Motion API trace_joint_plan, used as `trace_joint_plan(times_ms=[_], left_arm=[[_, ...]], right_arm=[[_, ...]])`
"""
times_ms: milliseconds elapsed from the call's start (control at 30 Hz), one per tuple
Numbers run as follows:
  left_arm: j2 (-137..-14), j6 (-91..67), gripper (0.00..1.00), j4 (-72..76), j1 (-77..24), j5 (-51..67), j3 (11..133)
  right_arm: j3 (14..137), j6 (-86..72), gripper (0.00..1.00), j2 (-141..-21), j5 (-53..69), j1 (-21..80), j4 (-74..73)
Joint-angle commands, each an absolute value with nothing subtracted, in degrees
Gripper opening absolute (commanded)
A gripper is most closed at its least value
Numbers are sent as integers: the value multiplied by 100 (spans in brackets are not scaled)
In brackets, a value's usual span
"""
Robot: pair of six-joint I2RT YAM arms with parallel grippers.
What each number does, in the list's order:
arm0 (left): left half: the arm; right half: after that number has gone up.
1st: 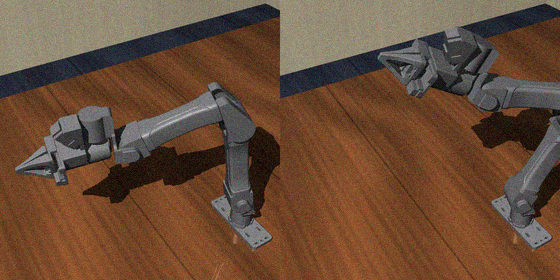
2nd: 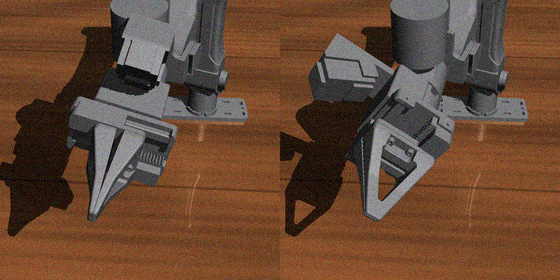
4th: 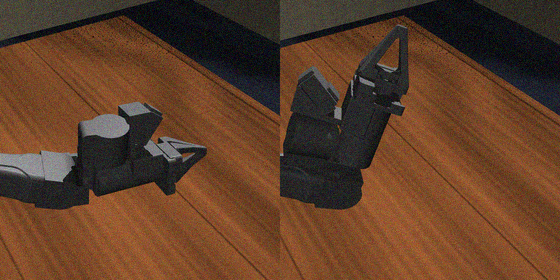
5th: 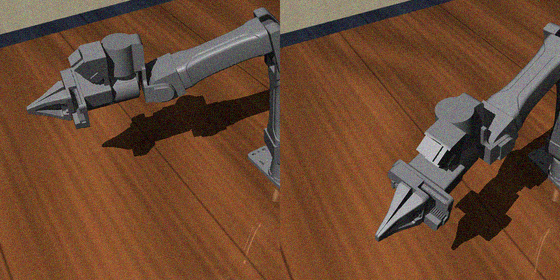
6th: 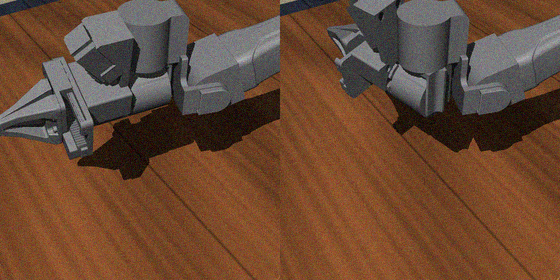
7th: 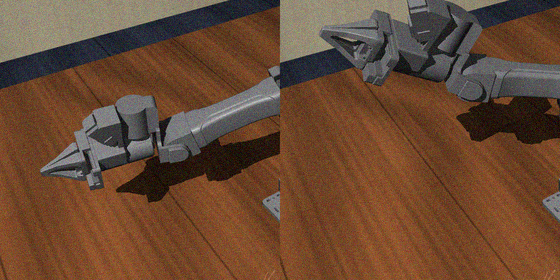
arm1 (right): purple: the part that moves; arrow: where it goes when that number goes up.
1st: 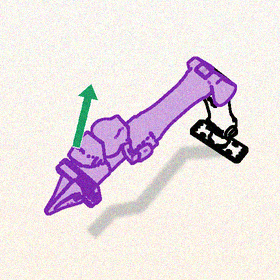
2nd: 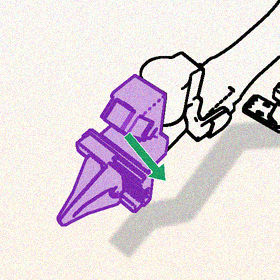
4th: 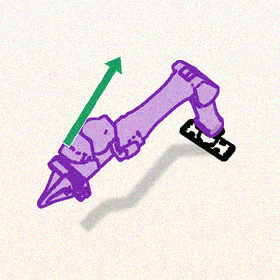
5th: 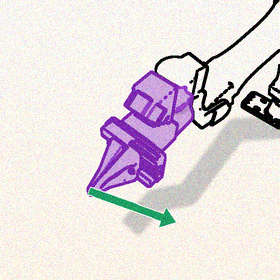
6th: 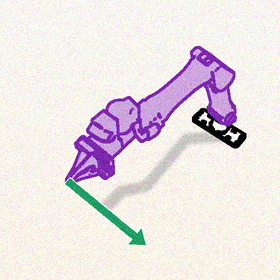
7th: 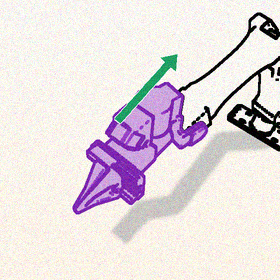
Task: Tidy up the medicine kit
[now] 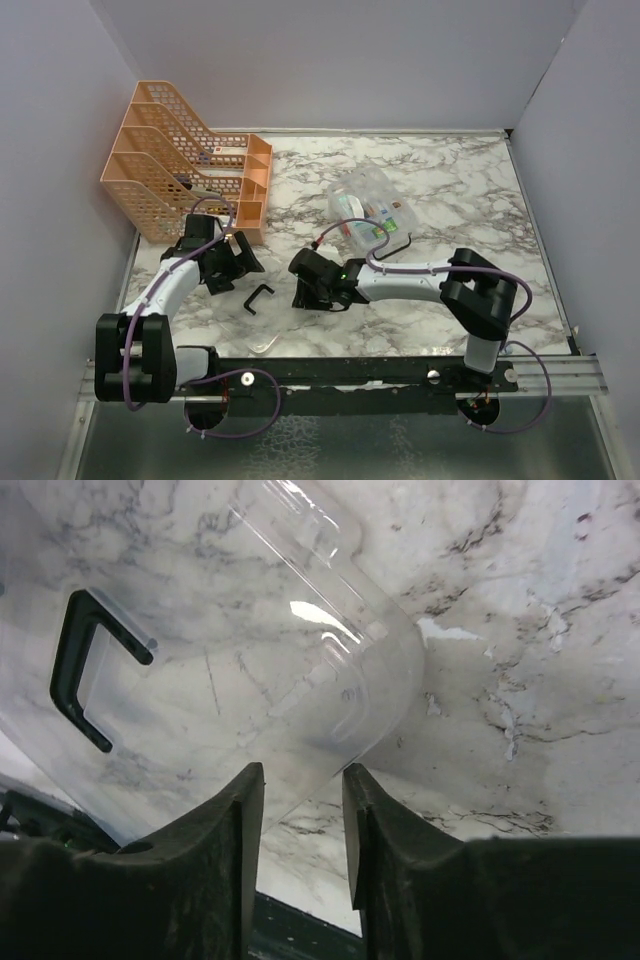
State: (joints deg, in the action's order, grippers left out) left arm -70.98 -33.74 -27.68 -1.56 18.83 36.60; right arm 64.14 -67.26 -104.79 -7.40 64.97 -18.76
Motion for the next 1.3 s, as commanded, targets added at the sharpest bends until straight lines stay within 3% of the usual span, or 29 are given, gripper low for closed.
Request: trace_joint_plan(times_ms=[0, 100, 300, 433, 633, 833, 1133, 1267], left_arm=[[-7005, -3628, 98, -2726, -479, 2227, 3580], [-6996, -3708, 96, -2731, -654, 2229, 3577], [-6991, -3799, 91, -2800, -1002, 1829, 3590], [-6994, -3764, 87, -2931, -1233, 1472, 3596], [-7085, -3586, 83, -3398, -1555, 663, 3896], [-7217, -3459, 71, -3560, -1691, 469, 4016], [-7524, -3335, 75, -3617, -1887, 534, 4110], [-7707, -3372, 65, -3647, -1910, 221, 4142]], right_arm=[[6833, -6465, 29, -10767, -1364, 6386, -1888], [6986, -5985, 20, -10841, -1363, 6252, -1802], [7463, -5119, 19, -11053, -1785, 6100, -1973], [7557, -4739, 24, -10974, -1939, 6064, -2109], [7520, -4509, 43, -10623, -2329, 6058, -2531], [7230, -4632, 44, -10317, -2001, 6059, -2516], [6783, -4789, 44, -9987, -1457, 6064, -2093], [6600, -4840, 44, -9933, -1271, 6064, -1913]])
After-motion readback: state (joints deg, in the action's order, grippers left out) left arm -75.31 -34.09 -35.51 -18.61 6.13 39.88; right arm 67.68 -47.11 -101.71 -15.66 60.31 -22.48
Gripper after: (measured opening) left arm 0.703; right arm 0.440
